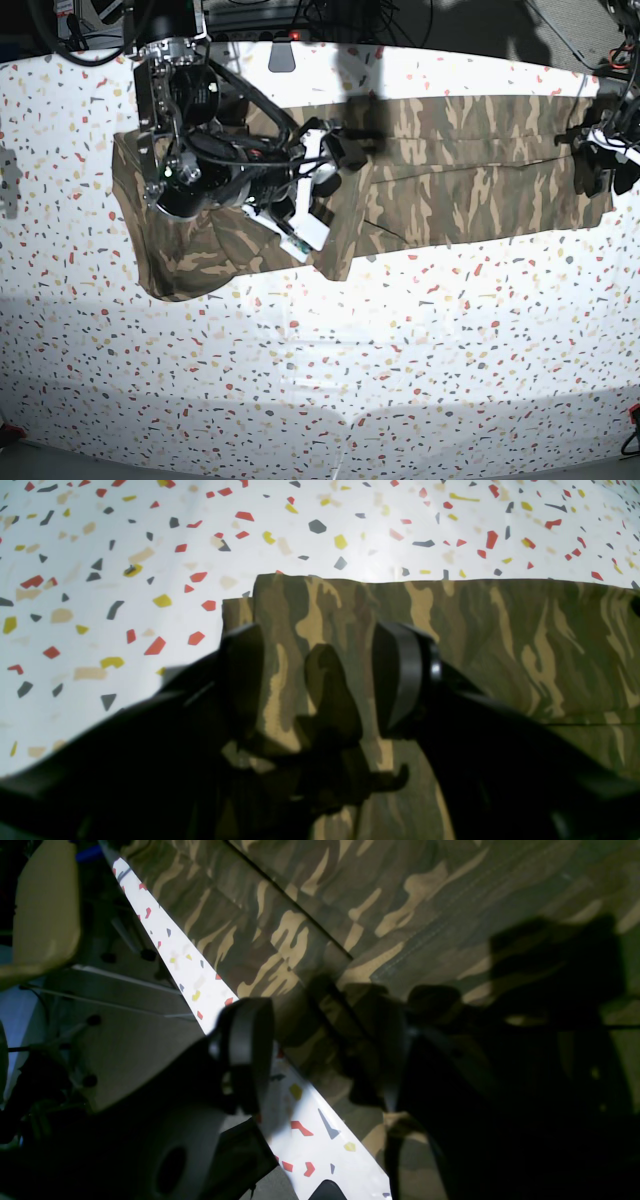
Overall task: Fold the T-shirt properly
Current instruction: 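Fold the grasped sleeve end inward over the shirt with the right gripper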
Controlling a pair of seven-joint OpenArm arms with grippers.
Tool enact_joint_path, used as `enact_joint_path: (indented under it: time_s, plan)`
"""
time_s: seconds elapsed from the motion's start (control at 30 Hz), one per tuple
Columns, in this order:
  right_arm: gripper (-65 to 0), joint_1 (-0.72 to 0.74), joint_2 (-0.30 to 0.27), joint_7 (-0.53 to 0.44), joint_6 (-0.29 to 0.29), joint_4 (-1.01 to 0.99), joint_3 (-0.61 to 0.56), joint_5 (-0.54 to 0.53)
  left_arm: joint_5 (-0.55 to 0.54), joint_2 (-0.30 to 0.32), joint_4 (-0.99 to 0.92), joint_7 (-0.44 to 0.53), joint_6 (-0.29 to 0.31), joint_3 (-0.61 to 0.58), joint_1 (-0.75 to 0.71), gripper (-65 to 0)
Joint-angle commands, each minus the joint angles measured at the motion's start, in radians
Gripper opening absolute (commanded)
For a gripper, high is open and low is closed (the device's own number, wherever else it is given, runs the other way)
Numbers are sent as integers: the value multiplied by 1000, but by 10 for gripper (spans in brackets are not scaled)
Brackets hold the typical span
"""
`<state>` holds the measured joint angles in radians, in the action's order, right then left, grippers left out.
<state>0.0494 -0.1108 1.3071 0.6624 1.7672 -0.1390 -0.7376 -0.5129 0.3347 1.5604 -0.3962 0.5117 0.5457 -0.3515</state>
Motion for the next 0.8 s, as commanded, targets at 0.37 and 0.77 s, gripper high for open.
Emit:
enact_joint_path:
  time_s: [0.37, 0.77]
  plan:
    - [-314, 98, 0, -23, 11, 29, 112, -25, -12, 29, 19, 31, 3, 30, 2, -313]
    - [-314, 61, -83, -13, 11, 28, 270, -159, -129, 48, 15, -106, -33, 174, 0, -274]
